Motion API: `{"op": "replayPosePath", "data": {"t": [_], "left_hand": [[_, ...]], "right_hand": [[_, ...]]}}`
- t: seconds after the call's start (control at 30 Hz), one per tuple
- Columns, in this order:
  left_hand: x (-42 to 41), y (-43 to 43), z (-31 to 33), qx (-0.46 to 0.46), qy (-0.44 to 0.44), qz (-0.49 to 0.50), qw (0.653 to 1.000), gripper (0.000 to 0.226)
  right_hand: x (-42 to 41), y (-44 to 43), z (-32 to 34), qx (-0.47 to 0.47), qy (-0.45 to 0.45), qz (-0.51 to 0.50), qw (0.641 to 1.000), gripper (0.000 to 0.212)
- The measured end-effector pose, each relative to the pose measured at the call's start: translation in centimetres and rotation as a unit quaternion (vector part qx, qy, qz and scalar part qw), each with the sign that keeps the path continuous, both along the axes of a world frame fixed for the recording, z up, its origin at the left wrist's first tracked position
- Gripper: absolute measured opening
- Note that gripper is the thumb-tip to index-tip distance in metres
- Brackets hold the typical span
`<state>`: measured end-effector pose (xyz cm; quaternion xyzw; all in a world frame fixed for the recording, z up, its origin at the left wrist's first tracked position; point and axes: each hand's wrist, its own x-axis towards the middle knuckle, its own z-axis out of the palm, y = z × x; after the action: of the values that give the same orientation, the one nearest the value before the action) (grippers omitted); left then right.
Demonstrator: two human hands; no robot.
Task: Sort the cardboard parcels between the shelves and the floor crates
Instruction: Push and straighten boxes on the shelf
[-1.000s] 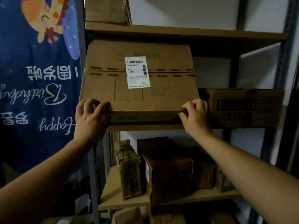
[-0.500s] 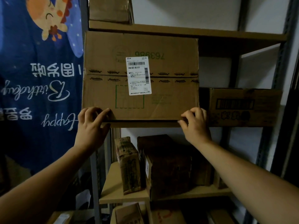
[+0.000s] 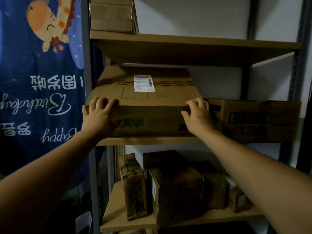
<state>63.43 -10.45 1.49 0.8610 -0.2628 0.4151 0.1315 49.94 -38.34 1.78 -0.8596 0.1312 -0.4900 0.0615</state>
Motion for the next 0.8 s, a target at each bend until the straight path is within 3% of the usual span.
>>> {"op": "replayPosePath", "data": {"t": [0.23,0.57,0.67,0.8], "left_hand": [[3.2,-1.8,2.0,0.036,0.060,0.015,0.997,0.100],[5.7,-3.6,3.6,0.032,0.130,0.025,0.991,0.099],[5.5,-3.7,4.0,0.035,0.163,0.024,0.986,0.099],[4.4,-4.1,3.7,0.060,0.168,0.005,0.984,0.098]], "right_hand": [[3.0,-0.9,2.0,0.023,0.111,-0.026,0.993,0.063],[5.9,-1.5,2.8,0.032,0.209,-0.060,0.976,0.093],[5.2,-1.1,2.8,0.032,0.237,-0.064,0.969,0.096],[2.9,-0.6,2.6,0.022,0.210,-0.054,0.976,0.085]]}}
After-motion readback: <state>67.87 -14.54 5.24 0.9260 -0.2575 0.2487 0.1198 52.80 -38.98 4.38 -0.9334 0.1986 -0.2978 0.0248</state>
